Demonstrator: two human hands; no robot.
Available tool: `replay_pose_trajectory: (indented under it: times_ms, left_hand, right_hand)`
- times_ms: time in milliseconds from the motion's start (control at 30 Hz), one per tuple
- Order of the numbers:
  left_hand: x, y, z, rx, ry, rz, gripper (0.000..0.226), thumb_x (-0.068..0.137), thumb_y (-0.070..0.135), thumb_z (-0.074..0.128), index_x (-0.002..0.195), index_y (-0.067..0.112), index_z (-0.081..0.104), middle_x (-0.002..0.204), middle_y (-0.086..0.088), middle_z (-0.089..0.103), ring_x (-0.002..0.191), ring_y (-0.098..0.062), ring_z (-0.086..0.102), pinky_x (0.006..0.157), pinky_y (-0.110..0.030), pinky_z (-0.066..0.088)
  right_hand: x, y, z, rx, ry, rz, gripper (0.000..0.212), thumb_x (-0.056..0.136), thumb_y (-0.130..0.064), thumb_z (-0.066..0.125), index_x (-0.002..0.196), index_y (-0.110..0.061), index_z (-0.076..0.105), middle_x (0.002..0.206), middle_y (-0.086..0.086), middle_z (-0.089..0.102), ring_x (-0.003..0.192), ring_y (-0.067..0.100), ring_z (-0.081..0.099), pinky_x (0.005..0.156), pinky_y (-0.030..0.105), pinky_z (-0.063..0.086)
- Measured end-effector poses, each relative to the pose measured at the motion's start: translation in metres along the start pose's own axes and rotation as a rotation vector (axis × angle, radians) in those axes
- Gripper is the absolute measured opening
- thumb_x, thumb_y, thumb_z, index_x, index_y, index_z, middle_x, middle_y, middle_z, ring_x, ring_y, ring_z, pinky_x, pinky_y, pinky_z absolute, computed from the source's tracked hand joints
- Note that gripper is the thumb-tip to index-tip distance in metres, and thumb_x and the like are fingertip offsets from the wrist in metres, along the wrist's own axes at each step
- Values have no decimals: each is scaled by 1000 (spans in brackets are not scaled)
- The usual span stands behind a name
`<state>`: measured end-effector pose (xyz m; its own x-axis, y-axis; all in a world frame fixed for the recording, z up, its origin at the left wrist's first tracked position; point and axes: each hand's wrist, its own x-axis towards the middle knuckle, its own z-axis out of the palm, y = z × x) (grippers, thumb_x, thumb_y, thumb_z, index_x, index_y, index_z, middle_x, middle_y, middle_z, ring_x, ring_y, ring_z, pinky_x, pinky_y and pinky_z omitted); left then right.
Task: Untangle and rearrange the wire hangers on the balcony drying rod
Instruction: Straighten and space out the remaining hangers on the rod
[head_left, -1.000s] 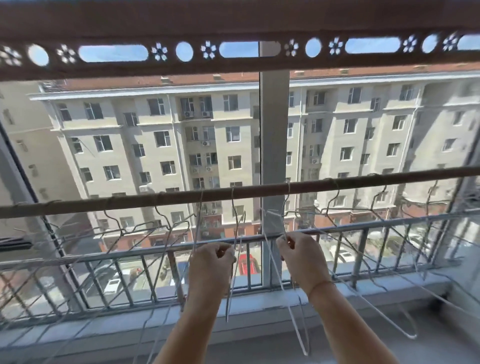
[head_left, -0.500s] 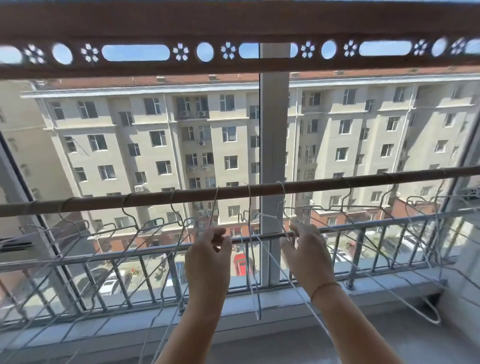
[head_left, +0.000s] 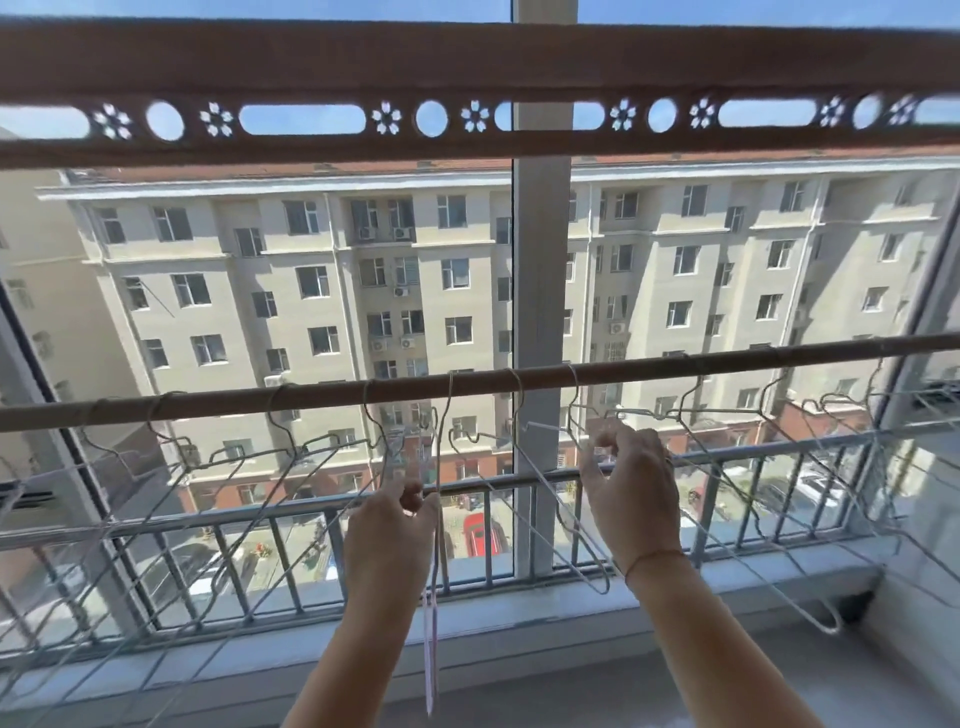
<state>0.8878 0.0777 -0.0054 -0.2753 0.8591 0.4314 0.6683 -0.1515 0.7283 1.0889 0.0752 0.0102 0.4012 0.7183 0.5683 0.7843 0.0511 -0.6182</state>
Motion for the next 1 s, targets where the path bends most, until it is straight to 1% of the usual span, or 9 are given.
replay_pose_trajectory:
  times_ms: [67,167,300,467,633,733,800,933,1000]
  left_hand:
    - [-1,6,1,-46,40,23,21,85,22,65,103,11,66,92,-6,70,81,-22,62,73,-29,46]
    - [-3,23,4,-101,100,130,18,85,19,65,101,11,66,90,-7,70,73,-17,57,69,-26,41]
    - [-6,49,12,-178,83,203,21,84,17,66,104,12,66,91,-7,70,71,-16,56,69,-27,39]
    - [-14,78,27,-253,21,252,22,83,17,67,103,10,67,90,-10,71,69,-16,58,67,-27,39]
    - [-26,103,48,-313,-78,323,23,83,18,67,105,9,67,90,-9,72,68,-11,58,60,-11,35]
    - [-32,117,63,-329,-131,344,26,83,20,67,106,8,67,91,-7,72,69,-10,58,60,-7,35]
    - [-36,128,74,-356,-168,354,28,84,21,66,109,8,66,94,-6,72,73,-9,60,63,-9,39]
    - [-40,148,100,-350,-183,318,34,85,23,65,114,5,62,102,-10,71,79,-13,60,74,-25,49]
    - [-41,157,114,-304,-194,282,36,85,25,64,115,5,61,102,-11,70,78,-13,58,69,-19,45]
  right_hand:
    - [7,10,-7,16,7,27,21,85,-19,63,102,-7,61,108,13,58,98,28,58,85,35,49]
    - [13,24,-20,21,39,50,19,85,-17,64,100,-7,60,108,12,60,101,27,59,86,34,50]
    - [19,41,-39,19,94,74,20,84,-15,65,102,-8,61,107,11,62,100,25,60,89,36,51]
    - [23,65,-61,-34,154,92,17,87,-16,60,103,-11,61,104,8,61,85,13,56,72,16,42]
    - [34,88,-84,-87,194,178,23,88,-23,59,105,-8,63,106,10,62,95,24,61,79,29,50]
    - [47,104,-99,-108,214,191,24,87,-19,60,106,-5,64,105,13,63,96,28,61,82,34,51]
    - [57,113,-106,-109,185,202,28,87,-20,61,108,-4,64,107,15,65,99,29,61,84,35,52]
    - [76,123,-104,-95,-27,187,36,86,-32,62,111,-7,63,108,13,68,98,26,63,85,34,52]
    - [84,130,-102,-109,-90,179,28,85,-33,63,101,-10,66,99,8,69,89,22,63,75,27,49]
